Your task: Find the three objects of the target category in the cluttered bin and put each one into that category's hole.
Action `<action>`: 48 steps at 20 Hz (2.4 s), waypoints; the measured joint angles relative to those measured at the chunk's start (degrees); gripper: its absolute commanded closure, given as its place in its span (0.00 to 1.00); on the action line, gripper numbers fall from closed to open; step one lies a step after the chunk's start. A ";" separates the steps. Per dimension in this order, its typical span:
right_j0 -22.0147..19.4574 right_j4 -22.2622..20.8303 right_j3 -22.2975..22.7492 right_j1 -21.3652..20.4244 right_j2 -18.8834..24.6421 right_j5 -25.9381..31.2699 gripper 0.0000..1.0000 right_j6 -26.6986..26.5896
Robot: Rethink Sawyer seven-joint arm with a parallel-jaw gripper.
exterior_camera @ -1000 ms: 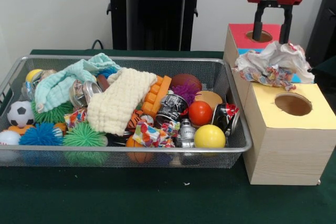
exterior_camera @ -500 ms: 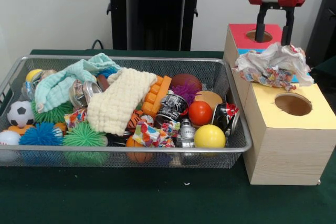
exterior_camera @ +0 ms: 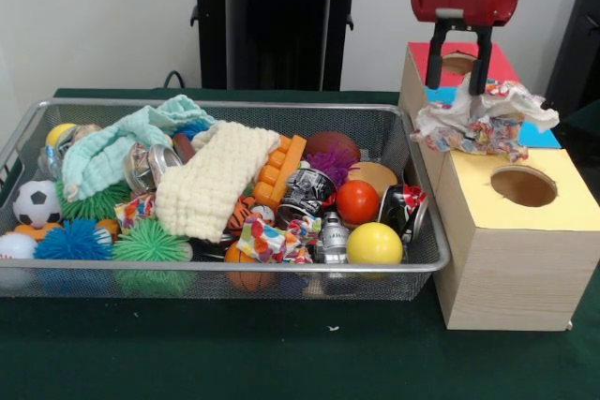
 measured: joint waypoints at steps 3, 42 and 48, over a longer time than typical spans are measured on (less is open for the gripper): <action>-1.75 -1.51 1.06 0.01 1.65 -3.20 0.00 0.00; -9.47 -10.62 6.14 2.75 17.38 -5.61 1.00 13.14; -5.92 -10.95 3.20 2.40 12.90 -2.69 1.00 13.14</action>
